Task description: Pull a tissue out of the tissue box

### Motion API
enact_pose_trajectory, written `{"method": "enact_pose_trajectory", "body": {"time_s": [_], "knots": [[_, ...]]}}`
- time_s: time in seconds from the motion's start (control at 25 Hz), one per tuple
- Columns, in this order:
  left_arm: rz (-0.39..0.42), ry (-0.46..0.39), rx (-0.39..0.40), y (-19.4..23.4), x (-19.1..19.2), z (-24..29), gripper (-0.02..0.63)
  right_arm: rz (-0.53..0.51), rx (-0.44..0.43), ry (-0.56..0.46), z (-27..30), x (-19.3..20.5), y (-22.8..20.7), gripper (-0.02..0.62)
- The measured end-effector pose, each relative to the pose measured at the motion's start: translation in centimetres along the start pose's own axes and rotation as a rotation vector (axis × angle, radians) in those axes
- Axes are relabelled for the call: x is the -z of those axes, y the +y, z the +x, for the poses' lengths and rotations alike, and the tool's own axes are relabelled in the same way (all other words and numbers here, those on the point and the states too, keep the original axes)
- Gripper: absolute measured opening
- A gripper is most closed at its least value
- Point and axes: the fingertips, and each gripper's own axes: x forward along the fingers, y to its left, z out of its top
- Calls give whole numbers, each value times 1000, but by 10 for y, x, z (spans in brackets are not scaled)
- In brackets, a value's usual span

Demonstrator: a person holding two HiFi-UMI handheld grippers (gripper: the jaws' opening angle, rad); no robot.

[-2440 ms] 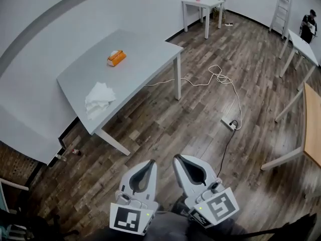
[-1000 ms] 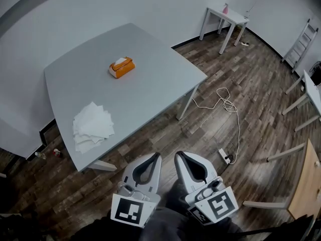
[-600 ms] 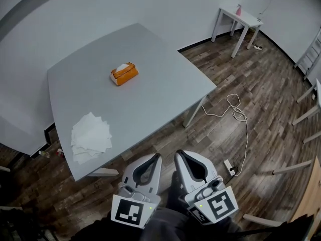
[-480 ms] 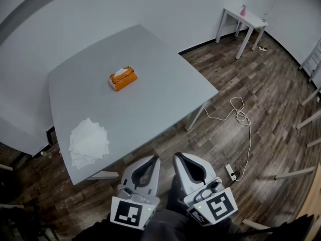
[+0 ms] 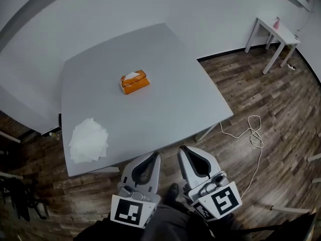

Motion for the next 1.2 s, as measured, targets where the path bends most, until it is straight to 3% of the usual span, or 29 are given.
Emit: {"method": "enact_pose_trajectory", "body": {"time_s": [0.48, 0.8, 1.2], "knots": [[-72, -41, -173, 98, -2, 74, 0, -24, -178, 79, 124, 17, -34, -2], [-133, 21, -173, 180, 12, 146, 0, -12, -235, 149, 238, 42, -62, -2], [-168, 8, -243, 239, 2, 194, 0, -59, -393, 130, 320, 19, -79, -2]]}}
